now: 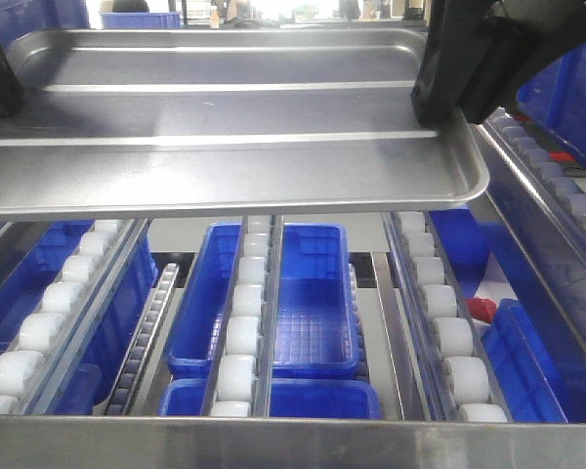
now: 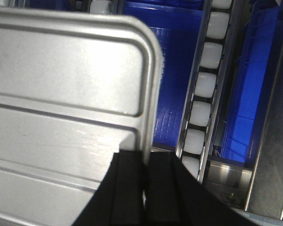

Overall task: Grab silver tray and stack on right shelf
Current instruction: 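Lift the silver tray off the shelf with both grippers, then carry the held silver tray while driving to the other shelf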

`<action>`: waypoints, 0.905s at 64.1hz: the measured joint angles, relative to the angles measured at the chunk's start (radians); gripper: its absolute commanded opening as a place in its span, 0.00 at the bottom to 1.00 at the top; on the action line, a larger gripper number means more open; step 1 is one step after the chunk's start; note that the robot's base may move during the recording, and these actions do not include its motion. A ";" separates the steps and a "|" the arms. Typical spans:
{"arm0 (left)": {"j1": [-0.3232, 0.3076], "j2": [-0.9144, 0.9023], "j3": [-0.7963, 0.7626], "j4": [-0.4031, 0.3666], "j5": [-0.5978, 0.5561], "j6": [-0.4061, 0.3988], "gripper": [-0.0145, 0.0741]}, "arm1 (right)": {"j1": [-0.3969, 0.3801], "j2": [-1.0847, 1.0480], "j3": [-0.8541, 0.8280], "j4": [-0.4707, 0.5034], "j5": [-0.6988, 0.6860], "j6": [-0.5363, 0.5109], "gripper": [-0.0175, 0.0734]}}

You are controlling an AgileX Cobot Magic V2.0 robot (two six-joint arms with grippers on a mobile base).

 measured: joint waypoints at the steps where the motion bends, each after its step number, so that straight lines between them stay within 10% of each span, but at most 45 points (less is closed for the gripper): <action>1: 0.000 0.000 0.000 0.000 0.000 0.000 0.06 | 0.000 0.000 0.000 0.000 0.000 0.000 0.25; 58: 0.000 0.000 0.000 0.000 0.002 0.000 0.06 | 0.000 0.000 0.000 0.002 -0.002 -0.002 0.25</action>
